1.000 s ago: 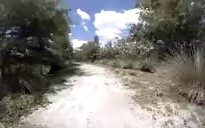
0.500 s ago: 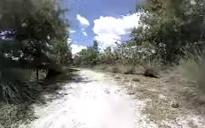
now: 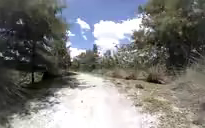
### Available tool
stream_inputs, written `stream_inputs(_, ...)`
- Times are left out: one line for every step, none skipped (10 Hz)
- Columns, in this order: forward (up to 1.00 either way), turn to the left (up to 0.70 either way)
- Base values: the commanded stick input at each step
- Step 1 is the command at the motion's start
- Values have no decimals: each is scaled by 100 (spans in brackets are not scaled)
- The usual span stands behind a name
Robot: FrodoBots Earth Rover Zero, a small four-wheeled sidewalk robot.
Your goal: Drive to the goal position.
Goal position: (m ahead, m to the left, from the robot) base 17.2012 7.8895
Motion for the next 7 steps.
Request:
stream_inputs(70,0)
stream_inputs(70,0)
stream_inputs(70,0)
stream_inputs(70,0)
stream_inputs(70,0)
stream_inputs(70,0)
stream_inputs(70,0)
